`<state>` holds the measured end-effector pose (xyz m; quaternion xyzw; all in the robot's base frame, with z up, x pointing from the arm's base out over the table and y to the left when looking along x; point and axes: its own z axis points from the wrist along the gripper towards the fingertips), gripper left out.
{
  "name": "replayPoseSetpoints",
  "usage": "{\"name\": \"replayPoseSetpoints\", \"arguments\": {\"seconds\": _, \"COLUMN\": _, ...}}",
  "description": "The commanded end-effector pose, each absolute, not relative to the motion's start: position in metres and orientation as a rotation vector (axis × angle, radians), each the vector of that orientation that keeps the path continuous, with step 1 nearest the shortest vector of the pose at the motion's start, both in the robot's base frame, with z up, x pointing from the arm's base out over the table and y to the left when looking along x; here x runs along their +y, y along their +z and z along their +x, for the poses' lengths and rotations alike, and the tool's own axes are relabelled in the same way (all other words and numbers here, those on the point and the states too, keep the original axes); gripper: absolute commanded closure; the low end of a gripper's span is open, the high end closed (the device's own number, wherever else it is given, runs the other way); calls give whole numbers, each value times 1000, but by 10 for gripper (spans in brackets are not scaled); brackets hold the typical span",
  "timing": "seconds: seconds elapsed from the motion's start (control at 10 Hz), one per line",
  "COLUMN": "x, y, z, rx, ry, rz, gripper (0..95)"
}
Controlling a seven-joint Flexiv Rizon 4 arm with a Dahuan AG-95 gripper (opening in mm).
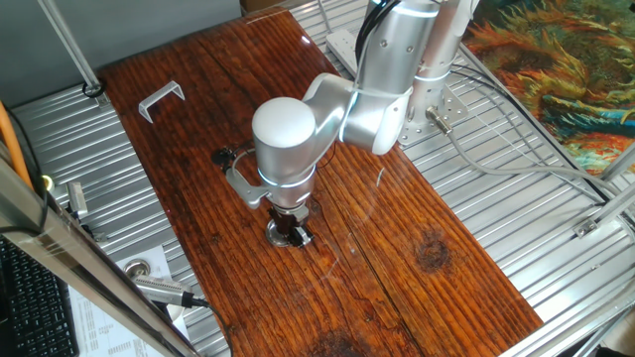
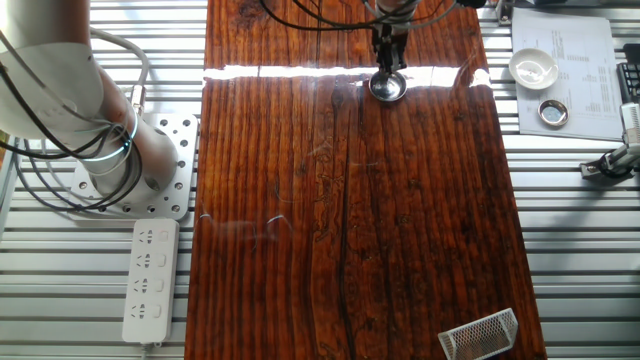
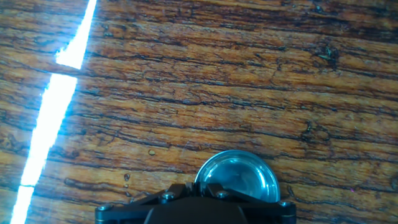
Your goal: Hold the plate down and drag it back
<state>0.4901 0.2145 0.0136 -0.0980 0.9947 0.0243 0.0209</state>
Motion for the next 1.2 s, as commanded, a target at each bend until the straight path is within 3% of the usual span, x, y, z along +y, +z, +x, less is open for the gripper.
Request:
{"name": "replayPoseSetpoints", "arguments": {"seconds": 0.1, "x": 214, "y": 5, "z": 490, "rx": 3086, "ry": 65, "rz": -309, "gripper": 950}}
{"name": "replayPoseSetpoints", "arguments": {"seconds": 1.1, "x": 214, "y": 12, "z": 489, "rx": 3082, "ry": 42, "rz": -310, "gripper": 950}}
{"name": "replayPoseSetpoints", "arguments": {"seconds": 1.2, "x": 214, "y": 12, "z": 489, "rx": 3081, "ry": 43, "rz": -318, "gripper": 760}}
